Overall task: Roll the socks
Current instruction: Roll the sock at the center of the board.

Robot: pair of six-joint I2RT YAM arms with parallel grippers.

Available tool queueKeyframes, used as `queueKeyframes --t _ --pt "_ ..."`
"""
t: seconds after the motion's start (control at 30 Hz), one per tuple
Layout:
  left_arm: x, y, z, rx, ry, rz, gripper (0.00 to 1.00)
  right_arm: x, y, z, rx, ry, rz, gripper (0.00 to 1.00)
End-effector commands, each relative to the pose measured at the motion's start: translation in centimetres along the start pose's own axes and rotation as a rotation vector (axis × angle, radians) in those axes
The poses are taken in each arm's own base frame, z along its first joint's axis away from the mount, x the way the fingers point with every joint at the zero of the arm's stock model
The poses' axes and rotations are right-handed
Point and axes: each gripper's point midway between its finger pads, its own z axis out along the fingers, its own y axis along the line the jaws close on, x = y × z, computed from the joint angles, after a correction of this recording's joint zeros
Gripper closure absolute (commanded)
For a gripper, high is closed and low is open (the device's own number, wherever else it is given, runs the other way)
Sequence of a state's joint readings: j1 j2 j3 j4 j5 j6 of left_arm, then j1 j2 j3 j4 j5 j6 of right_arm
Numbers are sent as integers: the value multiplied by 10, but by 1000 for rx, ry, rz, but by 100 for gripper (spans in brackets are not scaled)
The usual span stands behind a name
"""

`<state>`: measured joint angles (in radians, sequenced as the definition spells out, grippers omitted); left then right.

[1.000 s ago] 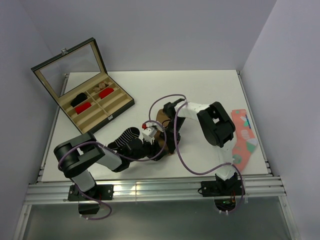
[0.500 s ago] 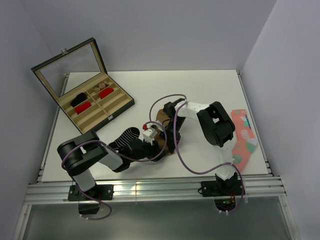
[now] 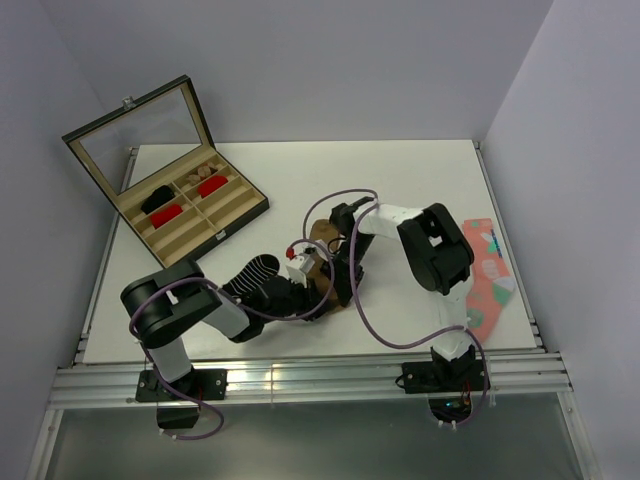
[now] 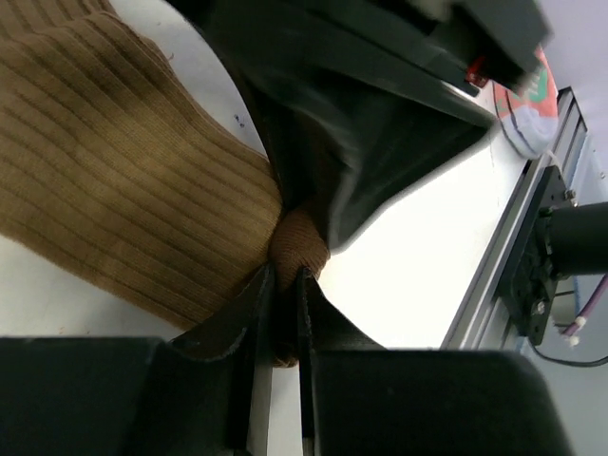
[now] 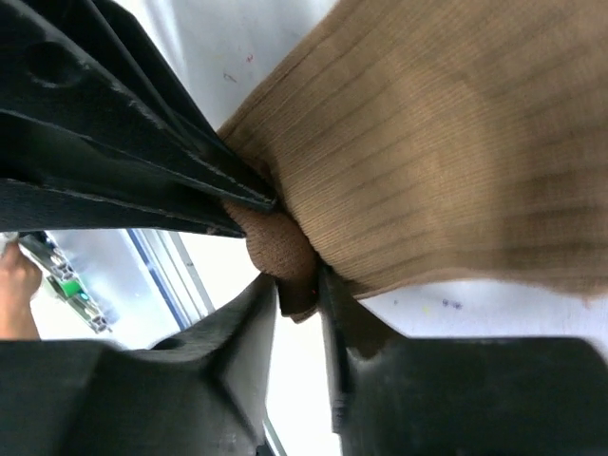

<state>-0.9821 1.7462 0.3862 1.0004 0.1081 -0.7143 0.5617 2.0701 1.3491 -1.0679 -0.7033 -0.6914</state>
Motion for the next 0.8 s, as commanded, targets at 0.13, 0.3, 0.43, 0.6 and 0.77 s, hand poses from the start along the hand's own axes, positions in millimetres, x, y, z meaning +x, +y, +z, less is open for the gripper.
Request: queueKeyframes --t 0.13,0.3,0.43,0.6,0.77 --pt "28 8 3 -80 147 -128 100 -23 -24 -20 140 -145 -54 53" --pt "37 13 1 -111 178 -188 99 -29 -31 -43 199 -225 -11 50" --pt "38 18 -5 -110 180 -248 100 -29 -40 -62 224 -292 24 49" --pt "44 23 -14 -117 212 -321 100 -22 -43 -87 270 -361 3 48" --pt "48 27 -17 -124 267 -370 100 -9 -39 -97 355 -400 -85 50"
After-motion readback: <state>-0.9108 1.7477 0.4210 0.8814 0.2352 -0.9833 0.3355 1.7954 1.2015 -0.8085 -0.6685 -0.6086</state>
